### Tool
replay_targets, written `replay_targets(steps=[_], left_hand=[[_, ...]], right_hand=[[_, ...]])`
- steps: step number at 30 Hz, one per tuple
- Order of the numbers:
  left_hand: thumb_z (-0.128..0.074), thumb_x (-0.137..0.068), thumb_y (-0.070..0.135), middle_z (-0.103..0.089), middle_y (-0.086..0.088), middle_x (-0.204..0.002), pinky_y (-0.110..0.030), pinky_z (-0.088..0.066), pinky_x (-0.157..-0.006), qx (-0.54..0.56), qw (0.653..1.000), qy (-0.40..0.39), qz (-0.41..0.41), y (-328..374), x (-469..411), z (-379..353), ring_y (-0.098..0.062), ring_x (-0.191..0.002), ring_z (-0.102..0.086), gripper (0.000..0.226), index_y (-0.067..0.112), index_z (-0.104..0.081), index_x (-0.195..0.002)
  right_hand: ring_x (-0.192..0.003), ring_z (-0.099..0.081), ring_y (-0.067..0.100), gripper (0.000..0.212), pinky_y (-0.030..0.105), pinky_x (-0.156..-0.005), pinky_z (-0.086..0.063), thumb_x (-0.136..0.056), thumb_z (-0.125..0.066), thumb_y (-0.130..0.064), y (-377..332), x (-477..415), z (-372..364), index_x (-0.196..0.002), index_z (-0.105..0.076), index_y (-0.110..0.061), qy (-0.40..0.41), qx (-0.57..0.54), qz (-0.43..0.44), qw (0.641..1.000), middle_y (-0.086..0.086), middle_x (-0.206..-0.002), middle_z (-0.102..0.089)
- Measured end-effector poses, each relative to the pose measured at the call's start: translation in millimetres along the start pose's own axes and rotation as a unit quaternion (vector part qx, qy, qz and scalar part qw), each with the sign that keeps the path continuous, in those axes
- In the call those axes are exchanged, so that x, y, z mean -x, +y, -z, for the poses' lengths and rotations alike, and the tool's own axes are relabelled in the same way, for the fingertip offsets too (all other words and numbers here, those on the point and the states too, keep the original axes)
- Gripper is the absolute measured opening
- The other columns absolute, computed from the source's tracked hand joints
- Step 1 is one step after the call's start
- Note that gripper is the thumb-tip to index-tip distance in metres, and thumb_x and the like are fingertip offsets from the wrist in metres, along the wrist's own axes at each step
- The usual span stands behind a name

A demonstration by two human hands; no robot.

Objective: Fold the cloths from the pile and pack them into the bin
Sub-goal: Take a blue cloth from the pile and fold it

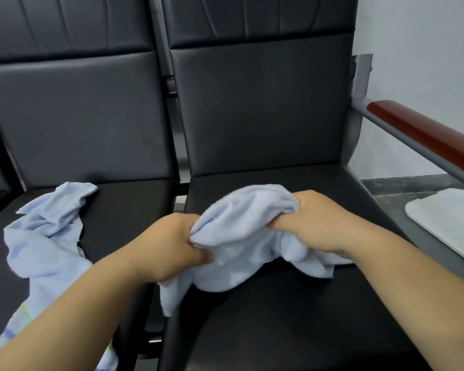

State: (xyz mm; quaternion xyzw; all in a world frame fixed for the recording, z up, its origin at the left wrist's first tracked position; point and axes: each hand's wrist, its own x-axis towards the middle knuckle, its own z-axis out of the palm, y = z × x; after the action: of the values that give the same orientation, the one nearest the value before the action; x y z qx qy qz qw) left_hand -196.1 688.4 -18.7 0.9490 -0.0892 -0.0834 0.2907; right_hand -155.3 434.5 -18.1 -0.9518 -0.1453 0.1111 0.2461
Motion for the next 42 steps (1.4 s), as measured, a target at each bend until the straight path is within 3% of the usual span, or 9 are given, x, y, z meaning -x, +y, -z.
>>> replay_targets(steps=[3, 9, 15, 19, 22, 27, 31, 35, 42], left_hand=[[-0.069, -0.091, 0.02, -0.072, -0.003, -0.065, -0.031, -0.051, -0.052, 0.13, 0.991, 0.03, 0.015, 0, -1, -1, -0.014, -0.057, -0.066, 0.004, 0.017, -0.07, -0.089], [-0.06, -0.099, 0.012, -0.06, -0.013, -0.064, -0.028, -0.042, -0.044, 0.398, 0.914, 0.019, -0.071, 25, 2, 5, -0.022, -0.049, -0.055, 0.02, 0.023, -0.073, -0.109], [-0.074, -0.073, 0.018, -0.059, 0.007, -0.063, -0.029, -0.045, -0.056, -0.033, 0.998, 0.017, 0.045, -7, -12, -1, -0.011, -0.058, -0.05, 0.016, 0.009, -0.063, -0.081], [-0.056, -0.093, 0.002, -0.071, -0.014, -0.07, -0.023, -0.045, -0.052, 0.273, 0.956, 0.101, 0.032, -4, -5, 7, -0.02, -0.062, -0.061, 0.012, -0.003, -0.066, -0.089], [-0.053, -0.096, 0.002, -0.071, -0.018, -0.086, -0.032, -0.056, -0.063, 0.427, 0.901, 0.083, -0.01, 7, 1, 15, -0.028, -0.079, -0.069, 0.025, 0.011, -0.074, -0.105], [-0.083, -0.078, 0.011, -0.067, -0.007, -0.062, -0.03, -0.052, -0.051, 0.165, 0.986, -0.023, 0.025, 15, 6, 19, -0.017, -0.056, -0.066, 0.013, 0.013, -0.07, -0.082], [-0.078, -0.079, 0.022, -0.055, -0.002, -0.055, -0.033, -0.041, -0.05, 0.064, 0.993, -0.055, 0.086, 0, 2, 19, -0.017, -0.049, -0.05, 0.021, 0.016, -0.061, -0.067], [-0.064, -0.092, 0.029, -0.062, -0.004, -0.056, -0.034, -0.046, -0.05, 0.019, 0.995, 0.067, 0.065, 0, -7, 27, -0.018, -0.052, -0.057, 0.016, 0.024, -0.067, -0.077], [-0.067, -0.088, 0.025, -0.069, 0.0, -0.079, -0.03, -0.053, -0.066, -0.131, 0.978, 0.153, 0.062, 10, -41, 45, -0.016, -0.069, -0.063, 0.012, 0.019, -0.061, -0.08]], right_hand=[[-0.089, -0.076, 0.02, 0.02, 0.041, -0.082, -0.06, -0.082, -0.081, -0.04, 3, 11, 10, -0.099, -0.076, -0.03, -0.035, -0.263, -0.016, 0.964, -0.001, -0.09, -0.078], [-0.06, -0.052, 0.014, 0.022, 0.025, -0.054, -0.043, -0.086, -0.075, -0.027, 9, 4, 4, -0.075, -0.057, -0.02, -0.036, -0.002, -0.021, 0.999, -0.003, -0.068, -0.058], [-0.07, -0.062, 0.014, 0.009, 0.025, -0.064, -0.049, -0.087, -0.076, -0.028, 5, 8, 12, -0.09, -0.073, -0.019, 0.024, -0.237, -0.023, 0.971, 0.009, -0.079, -0.069], [-0.098, -0.076, 0.021, 0.027, 0.042, -0.087, -0.061, -0.082, -0.084, -0.017, 7, 16, 16, -0.107, -0.078, -0.025, -0.088, -0.357, -0.002, 0.93, 0.009, -0.103, -0.079], [-0.072, -0.067, 0.01, 0.021, 0.028, -0.068, -0.053, -0.076, -0.087, -0.024, 14, 9, 15, -0.09, -0.072, -0.019, -0.097, -0.174, -0.007, 0.98, 0.004, -0.08, -0.073], [-0.065, -0.049, 0.01, 0.014, 0.025, -0.056, -0.038, -0.086, -0.069, -0.027, 12, -5, 15, -0.076, -0.06, -0.022, -0.035, 0.21, 0.052, 0.976, -0.007, -0.072, -0.057], [-0.084, -0.072, 0.015, 0.015, 0.03, -0.079, -0.059, -0.081, -0.083, -0.031, 19, 5, 21, -0.092, -0.076, -0.024, -0.051, -0.242, -0.004, 0.969, 0.003, -0.089, -0.077], [-0.064, -0.07, 0.003, 0.025, 0.018, -0.057, -0.052, -0.079, -0.087, -0.014, 12, 11, 36, -0.1, -0.075, -0.023, -0.174, -0.17, 0.022, 0.97, -0.011, -0.071, -0.074], [-0.065, -0.054, 0.015, 0.013, 0.035, -0.056, -0.048, -0.09, -0.058, -0.02, 8, -30, 39, -0.079, -0.053, -0.025, 0.169, 0.135, -0.003, 0.976, -0.006, -0.076, -0.058]])
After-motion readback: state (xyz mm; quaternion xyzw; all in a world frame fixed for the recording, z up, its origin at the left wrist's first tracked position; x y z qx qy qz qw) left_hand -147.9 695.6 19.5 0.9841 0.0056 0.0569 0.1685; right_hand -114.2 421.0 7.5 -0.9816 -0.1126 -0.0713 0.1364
